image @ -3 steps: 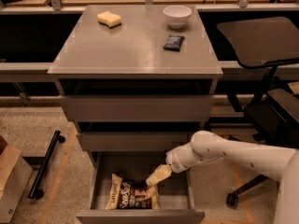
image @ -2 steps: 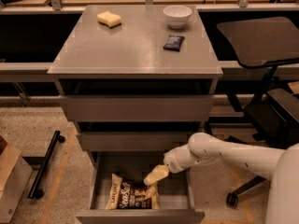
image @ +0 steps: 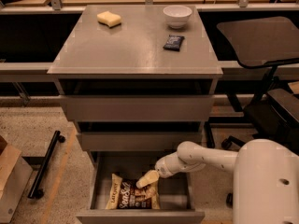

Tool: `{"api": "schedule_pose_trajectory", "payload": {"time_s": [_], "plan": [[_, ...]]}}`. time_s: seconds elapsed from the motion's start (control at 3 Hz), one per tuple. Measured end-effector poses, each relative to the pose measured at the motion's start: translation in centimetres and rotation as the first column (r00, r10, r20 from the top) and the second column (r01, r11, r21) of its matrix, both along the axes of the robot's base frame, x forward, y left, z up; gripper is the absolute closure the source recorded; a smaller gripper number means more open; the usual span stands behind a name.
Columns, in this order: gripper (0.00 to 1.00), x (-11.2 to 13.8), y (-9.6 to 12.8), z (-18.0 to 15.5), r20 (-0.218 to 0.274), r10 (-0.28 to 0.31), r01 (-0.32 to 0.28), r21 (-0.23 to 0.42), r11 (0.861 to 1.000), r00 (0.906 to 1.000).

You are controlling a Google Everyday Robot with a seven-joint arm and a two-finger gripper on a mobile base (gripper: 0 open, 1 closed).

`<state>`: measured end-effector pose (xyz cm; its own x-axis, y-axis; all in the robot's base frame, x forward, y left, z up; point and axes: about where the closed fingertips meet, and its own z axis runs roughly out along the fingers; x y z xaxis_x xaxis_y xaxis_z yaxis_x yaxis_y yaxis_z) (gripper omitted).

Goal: Pick brown chip bag from bottom drawer and place on counter

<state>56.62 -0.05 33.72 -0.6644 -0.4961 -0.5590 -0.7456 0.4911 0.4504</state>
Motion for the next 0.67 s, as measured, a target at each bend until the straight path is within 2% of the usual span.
{"api": "schedule_pose_trajectory", "payload": {"time_s": [0.33,0.67], "plan": [[0.0,0.8,0.9,-5.2,-0.062,-0.022,0.021,-0.018,1.0,0.9978],[0.0,1.2,1.6,-9.6,-0.123,-0.036,0.031,-0.042,0.999,0.9917]]}}
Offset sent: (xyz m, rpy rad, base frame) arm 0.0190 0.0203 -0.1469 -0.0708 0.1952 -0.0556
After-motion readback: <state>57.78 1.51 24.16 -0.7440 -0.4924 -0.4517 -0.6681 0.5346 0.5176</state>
